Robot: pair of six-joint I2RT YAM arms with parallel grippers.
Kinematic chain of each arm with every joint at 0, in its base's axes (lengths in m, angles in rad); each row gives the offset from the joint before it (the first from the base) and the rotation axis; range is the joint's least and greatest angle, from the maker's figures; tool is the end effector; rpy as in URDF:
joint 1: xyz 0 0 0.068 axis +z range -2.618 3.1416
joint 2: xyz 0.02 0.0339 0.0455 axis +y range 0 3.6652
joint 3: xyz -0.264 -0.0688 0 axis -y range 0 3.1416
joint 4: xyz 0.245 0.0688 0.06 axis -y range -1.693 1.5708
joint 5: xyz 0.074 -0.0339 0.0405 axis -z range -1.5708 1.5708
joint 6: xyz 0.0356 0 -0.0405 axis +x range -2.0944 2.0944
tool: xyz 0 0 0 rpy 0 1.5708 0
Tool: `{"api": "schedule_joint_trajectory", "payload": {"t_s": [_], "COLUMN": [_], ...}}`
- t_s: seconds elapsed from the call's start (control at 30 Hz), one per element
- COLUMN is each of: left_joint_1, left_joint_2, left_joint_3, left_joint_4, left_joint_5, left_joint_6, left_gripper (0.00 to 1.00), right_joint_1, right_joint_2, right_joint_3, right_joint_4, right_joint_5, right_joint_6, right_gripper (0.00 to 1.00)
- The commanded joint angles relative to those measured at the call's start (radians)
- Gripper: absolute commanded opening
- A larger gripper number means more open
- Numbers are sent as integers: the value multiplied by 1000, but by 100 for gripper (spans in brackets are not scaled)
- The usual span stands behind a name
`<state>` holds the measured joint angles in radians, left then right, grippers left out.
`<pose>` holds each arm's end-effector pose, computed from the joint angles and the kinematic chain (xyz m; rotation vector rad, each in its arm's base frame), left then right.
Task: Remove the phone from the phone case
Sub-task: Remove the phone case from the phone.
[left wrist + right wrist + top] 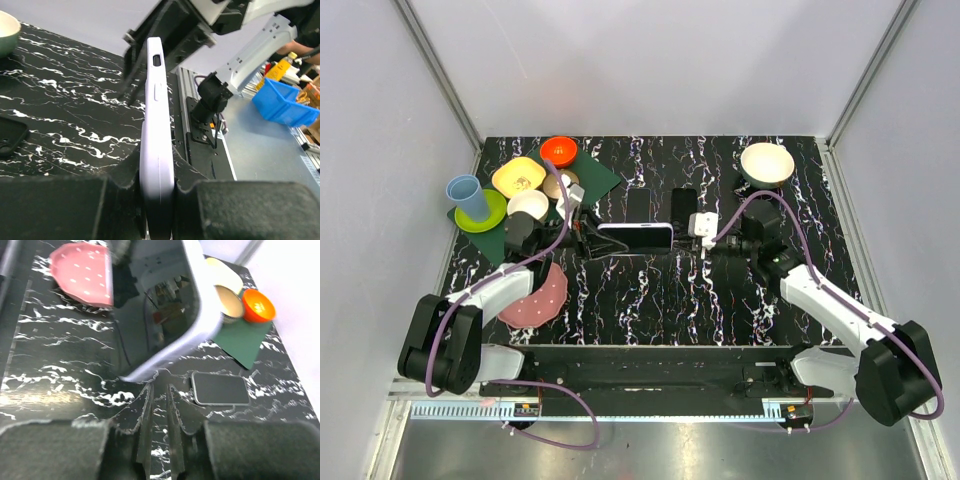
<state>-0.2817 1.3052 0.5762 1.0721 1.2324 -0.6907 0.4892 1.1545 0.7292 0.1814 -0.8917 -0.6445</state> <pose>0.2349 -0.1029 0.2787 0.9142 1.3851 -1.5092 0.2118 0.1441 0.2853 -1.4157 1.0683 0.6909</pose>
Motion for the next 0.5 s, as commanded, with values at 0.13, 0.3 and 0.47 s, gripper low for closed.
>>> {"api": "schedule_joint_trajectory", "payload": {"t_s": [0.13,0.3,0.47], "left_joint_1": [-20,-20,-20], "left_joint_2": [-21,-23,-26], "left_joint_3": [56,56,53], "left_joint_4": [160,161,161], "left_joint_5": [52,50,52], "left_joint_6": [-55,-56,-53], "left_gripper": [0,0,0], "right_joint_1": [0,0,-14], "right_joint_2": [20,16,10], "right_joint_3": [-14,-7,35], "right_joint_4": [138,142,151], "right_joint_5": [234,229,254], "right_joint_6": [19,65,205], "right_gripper": [19,32,45]}}
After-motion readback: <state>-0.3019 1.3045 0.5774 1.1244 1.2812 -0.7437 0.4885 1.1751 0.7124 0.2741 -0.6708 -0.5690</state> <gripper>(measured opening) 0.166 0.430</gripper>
